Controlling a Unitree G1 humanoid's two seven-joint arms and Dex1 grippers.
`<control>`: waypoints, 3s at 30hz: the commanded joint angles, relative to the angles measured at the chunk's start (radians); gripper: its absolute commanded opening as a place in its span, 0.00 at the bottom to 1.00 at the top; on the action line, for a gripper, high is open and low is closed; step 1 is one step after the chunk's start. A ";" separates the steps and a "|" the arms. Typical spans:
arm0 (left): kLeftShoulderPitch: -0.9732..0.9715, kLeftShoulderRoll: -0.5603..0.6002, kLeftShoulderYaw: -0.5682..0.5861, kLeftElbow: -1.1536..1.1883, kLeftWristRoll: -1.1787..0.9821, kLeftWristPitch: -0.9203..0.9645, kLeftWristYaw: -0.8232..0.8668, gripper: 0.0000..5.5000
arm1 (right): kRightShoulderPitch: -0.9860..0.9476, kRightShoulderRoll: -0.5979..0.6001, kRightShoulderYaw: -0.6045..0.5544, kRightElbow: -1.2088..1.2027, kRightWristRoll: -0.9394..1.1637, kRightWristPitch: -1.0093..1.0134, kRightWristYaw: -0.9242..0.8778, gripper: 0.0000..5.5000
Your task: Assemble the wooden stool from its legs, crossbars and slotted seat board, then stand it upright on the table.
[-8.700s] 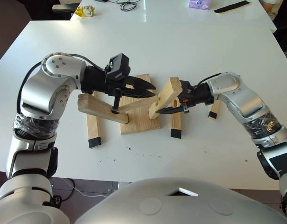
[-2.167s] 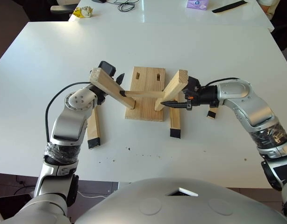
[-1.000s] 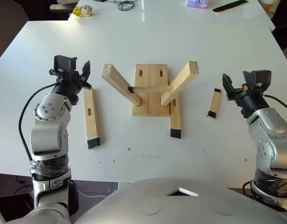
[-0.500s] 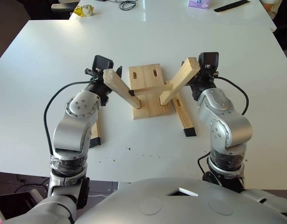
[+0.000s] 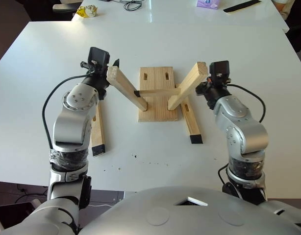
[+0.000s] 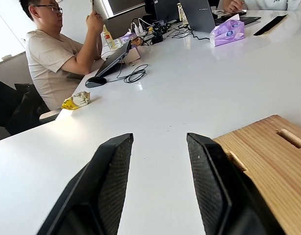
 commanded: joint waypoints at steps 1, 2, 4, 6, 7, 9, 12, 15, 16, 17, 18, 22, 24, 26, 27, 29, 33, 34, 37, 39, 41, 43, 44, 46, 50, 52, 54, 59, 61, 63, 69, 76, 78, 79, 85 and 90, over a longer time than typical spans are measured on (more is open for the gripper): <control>0.014 0.040 0.016 0.069 0.033 -0.077 -0.021 0.37 | 0.090 -0.112 -0.014 0.018 0.000 -0.053 0.094 0.62; 0.021 0.047 0.011 0.093 0.042 -0.110 -0.029 0.37 | 0.108 -0.129 -0.007 0.043 -0.004 -0.079 0.113 0.62; 0.040 0.056 -0.003 0.130 0.059 -0.164 -0.038 0.37 | 0.120 -0.143 0.011 0.096 -0.007 -0.132 0.145 0.62; 0.057 0.053 -0.015 0.157 0.067 -0.202 -0.044 0.37 | 0.115 -0.141 0.030 0.146 -0.005 -0.187 0.170 0.62; 0.063 0.050 -0.020 0.167 0.071 -0.218 -0.047 0.37 | 0.113 -0.138 0.038 0.165 -0.004 -0.207 0.180 0.62; 0.076 0.046 -0.029 0.183 0.079 -0.245 -0.051 0.37 | 0.108 -0.133 0.065 0.184 -0.005 -0.236 0.200 0.62; 0.082 0.040 -0.031 0.203 0.084 -0.271 -0.052 0.37 | 0.113 -0.125 0.120 0.170 0.002 -0.259 0.239 0.62; 0.080 0.030 -0.031 0.212 0.085 -0.285 -0.049 0.37 | 0.122 -0.124 0.162 0.177 -0.006 -0.273 0.262 0.62; 0.080 0.026 -0.031 0.214 0.085 -0.288 -0.047 0.37 | 0.123 -0.124 0.172 0.190 -0.011 -0.280 0.266 0.62; 0.080 0.023 -0.032 0.213 0.086 -0.290 -0.045 0.37 | 0.124 -0.125 0.182 0.203 -0.016 -0.285 0.270 0.62; 0.081 0.019 -0.032 0.212 0.087 -0.291 -0.044 0.37 | 0.124 -0.126 0.193 0.220 -0.020 -0.291 0.276 0.62; 0.085 0.006 -0.037 0.207 0.092 -0.292 -0.039 0.37 | 0.122 -0.123 0.213 0.317 -0.043 -0.342 0.277 0.62; 0.086 0.001 -0.035 0.207 0.094 -0.292 -0.039 0.37 | 0.127 -0.125 0.212 0.362 -0.048 -0.369 0.279 0.62; 0.084 -0.002 -0.033 0.209 0.095 -0.293 -0.038 0.37 | 0.134 -0.127 0.200 0.409 -0.054 -0.403 0.274 0.62; 0.083 -0.002 -0.032 0.210 0.095 -0.294 -0.038 0.37 | 0.136 -0.126 0.188 0.427 -0.054 -0.415 0.271 0.62; 0.085 -0.003 -0.029 0.210 0.096 -0.295 -0.037 0.37 | 0.140 -0.133 0.166 0.450 -0.062 -0.437 0.262 0.62; 0.098 -0.001 -0.019 0.204 0.097 -0.296 -0.033 0.37 | 0.170 -0.151 0.106 0.417 -0.047 -0.435 0.259 0.62; 0.103 0.000 -0.014 0.203 0.098 -0.296 -0.030 0.37 | 0.183 -0.159 0.089 0.395 -0.042 -0.427 0.263 0.62; 0.115 0.001 -0.003 0.195 0.098 -0.295 -0.023 0.37 | 0.217 -0.185 0.049 0.343 -0.035 -0.404 0.276 0.62; 0.125 0.001 0.004 0.188 0.099 -0.295 -0.020 0.37 | 0.241 -0.211 0.028 0.317 -0.035 -0.393 0.288 0.62; 0.134 0.001 0.011 0.182 0.100 -0.295 -0.019 0.37 | 0.264 -0.237 0.007 0.298 -0.036 -0.386 0.301 0.62; 0.144 0.004 0.016 0.177 0.101 -0.295 -0.020 0.37 | 0.273 -0.253 -0.007 0.285 -0.035 -0.381 0.311 0.62; 0.151 0.010 0.021 0.174 0.101 -0.297 -0.023 0.37 | 0.272 -0.260 -0.013 0.274 -0.034 -0.375 0.317 0.62; 0.182 0.035 0.038 0.157 0.096 -0.291 -0.046 0.37 | 0.255 -0.266 -0.030 0.244 -0.022 -0.362 0.325 0.62; 0.285 0.110 0.053 0.089 0.038 -0.227 -0.173 0.37 | 0.193 -0.260 -0.085 0.189 0.010 -0.333 0.328 0.62; 0.316 0.134 0.039 0.055 0.014 -0.201 -0.228 0.37 | 0.164 -0.258 -0.110 0.180 0.028 -0.330 0.326 0.62; 0.338 0.155 0.012 0.016 -0.008 -0.174 -0.281 0.37 | 0.129 -0.261 -0.129 0.194 0.036 -0.338 0.329 0.62; 0.373 0.235 -0.045 -0.091 -0.108 -0.042 -0.440 0.37 | 0.013 -0.285 -0.149 0.290 0.059 -0.386 0.371 0.62; 0.360 0.268 -0.038 -0.131 -0.189 0.040 -0.510 0.37 | -0.043 -0.299 -0.147 0.349 0.062 -0.418 0.403 0.62; 0.337 0.280 -0.015 -0.156 -0.280 0.117 -0.559 0.37 | -0.099 -0.316 -0.141 0.426 0.063 -0.454 0.438 0.62; 0.264 0.277 0.047 -0.182 -0.489 0.290 -0.596 0.37 | -0.229 -0.359 -0.146 0.627 0.051 -0.537 0.487 0.62; 0.228 0.249 -0.018 -0.216 -0.592 0.347 -0.569 0.37 | -0.342 -0.305 -0.082 0.816 0.056 -0.641 0.556 0.62; 0.213 0.231 -0.062 -0.211 -0.585 0.344 -0.546 0.37 | -0.392 -0.263 -0.066 0.908 0.067 -0.692 0.588 0.62; 0.205 0.225 -0.086 -0.205 -0.572 0.336 -0.536 0.37 | -0.415 -0.244 -0.061 0.953 0.075 -0.714 0.611 0.62; 0.148 0.189 -0.240 -0.098 -0.399 0.220 -0.439 0.37 | -0.554 -0.179 -0.045 1.242 0.077 -0.851 0.742 0.62; 0.150 0.209 -0.320 -0.055 -0.294 0.120 -0.442 0.37 | -0.635 -0.169 -0.043 1.439 0.061 -0.914 0.836 0.62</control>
